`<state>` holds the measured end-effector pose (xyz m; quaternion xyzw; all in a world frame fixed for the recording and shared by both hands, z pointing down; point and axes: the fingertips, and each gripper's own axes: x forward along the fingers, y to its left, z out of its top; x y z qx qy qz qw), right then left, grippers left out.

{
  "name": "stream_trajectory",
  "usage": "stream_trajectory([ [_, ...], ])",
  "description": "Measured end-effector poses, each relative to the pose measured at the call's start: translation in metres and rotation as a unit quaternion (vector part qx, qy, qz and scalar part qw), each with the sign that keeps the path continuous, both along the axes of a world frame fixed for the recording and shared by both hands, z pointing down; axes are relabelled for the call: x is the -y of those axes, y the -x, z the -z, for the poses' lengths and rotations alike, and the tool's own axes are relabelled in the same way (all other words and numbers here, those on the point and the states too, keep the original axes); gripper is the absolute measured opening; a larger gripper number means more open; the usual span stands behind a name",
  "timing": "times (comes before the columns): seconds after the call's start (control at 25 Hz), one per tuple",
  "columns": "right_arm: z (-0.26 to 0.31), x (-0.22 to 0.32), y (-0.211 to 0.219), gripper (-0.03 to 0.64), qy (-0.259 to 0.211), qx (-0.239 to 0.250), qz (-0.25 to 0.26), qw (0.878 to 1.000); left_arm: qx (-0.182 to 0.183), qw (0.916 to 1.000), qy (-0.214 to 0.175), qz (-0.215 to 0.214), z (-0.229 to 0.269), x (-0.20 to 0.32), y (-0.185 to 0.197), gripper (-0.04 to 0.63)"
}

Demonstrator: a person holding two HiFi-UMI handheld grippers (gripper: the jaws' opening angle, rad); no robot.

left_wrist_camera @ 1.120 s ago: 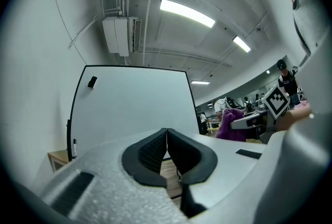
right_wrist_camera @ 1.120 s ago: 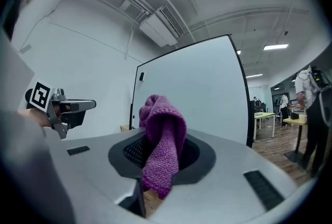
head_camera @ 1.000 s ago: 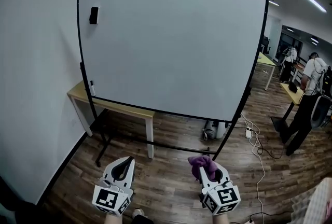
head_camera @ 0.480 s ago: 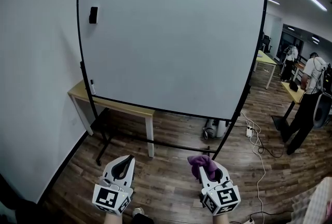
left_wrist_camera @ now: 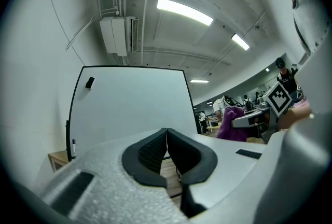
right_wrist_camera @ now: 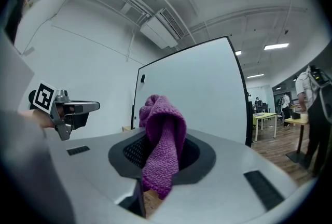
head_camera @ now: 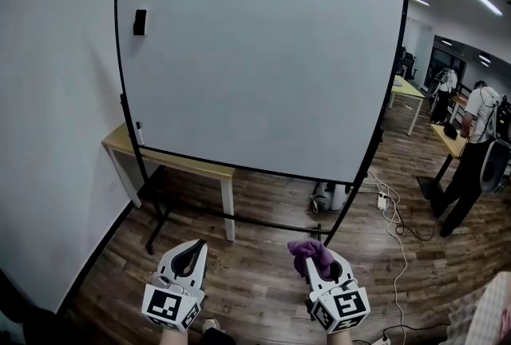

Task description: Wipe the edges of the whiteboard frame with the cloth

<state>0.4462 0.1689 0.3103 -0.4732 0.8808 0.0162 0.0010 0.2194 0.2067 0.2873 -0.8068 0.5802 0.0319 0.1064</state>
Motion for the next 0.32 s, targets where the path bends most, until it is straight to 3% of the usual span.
stream_trajectory([
  [0.32,-0.0038,0.0018,-0.0102,0.081,0.002,-0.002,-0.004,1.000,-0.003,1.0000,-0.001,0.000,0.0013,0.0039,-0.0078,0.018],
])
